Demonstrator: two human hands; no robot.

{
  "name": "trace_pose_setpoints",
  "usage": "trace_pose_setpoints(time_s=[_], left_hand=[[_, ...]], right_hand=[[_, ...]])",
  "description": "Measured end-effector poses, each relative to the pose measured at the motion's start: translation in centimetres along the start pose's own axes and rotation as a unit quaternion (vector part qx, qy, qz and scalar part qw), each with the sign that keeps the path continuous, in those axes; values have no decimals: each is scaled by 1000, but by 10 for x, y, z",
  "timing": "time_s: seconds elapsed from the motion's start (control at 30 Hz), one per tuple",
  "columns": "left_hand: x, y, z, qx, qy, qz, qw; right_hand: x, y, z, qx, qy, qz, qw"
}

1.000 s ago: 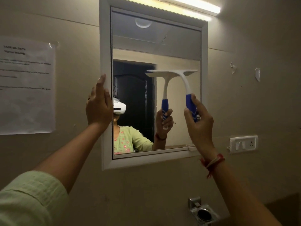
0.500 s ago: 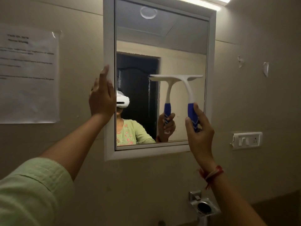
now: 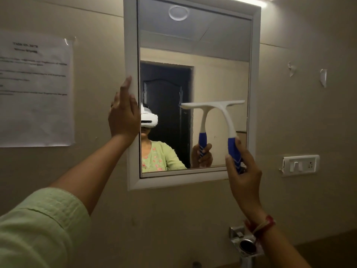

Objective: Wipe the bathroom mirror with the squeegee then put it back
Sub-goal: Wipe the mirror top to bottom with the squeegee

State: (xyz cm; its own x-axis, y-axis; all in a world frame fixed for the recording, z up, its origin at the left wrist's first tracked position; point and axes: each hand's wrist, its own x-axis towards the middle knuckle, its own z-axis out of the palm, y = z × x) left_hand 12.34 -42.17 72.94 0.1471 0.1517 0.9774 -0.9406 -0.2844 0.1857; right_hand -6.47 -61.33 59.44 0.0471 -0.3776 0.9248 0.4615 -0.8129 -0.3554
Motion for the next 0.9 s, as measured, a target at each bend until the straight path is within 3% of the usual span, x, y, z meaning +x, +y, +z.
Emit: trace_pose_setpoints(time_s=[0.17,0.43,0.67,0.9], left_hand=[[-1,2,0,7,3,-2,1000],[0,-1,3,7,1,2,1000],[0,-3,3,10,1,-1,1000],[0,-2,4,6,2,1,1000]], right_hand=[[30,-7,4,0,20,5,1000],[-43,10,-7,6,-12,17,1000],[-5,-3,1,19,10,22,1000],[-76,21,-6,8,-10,15,1000]])
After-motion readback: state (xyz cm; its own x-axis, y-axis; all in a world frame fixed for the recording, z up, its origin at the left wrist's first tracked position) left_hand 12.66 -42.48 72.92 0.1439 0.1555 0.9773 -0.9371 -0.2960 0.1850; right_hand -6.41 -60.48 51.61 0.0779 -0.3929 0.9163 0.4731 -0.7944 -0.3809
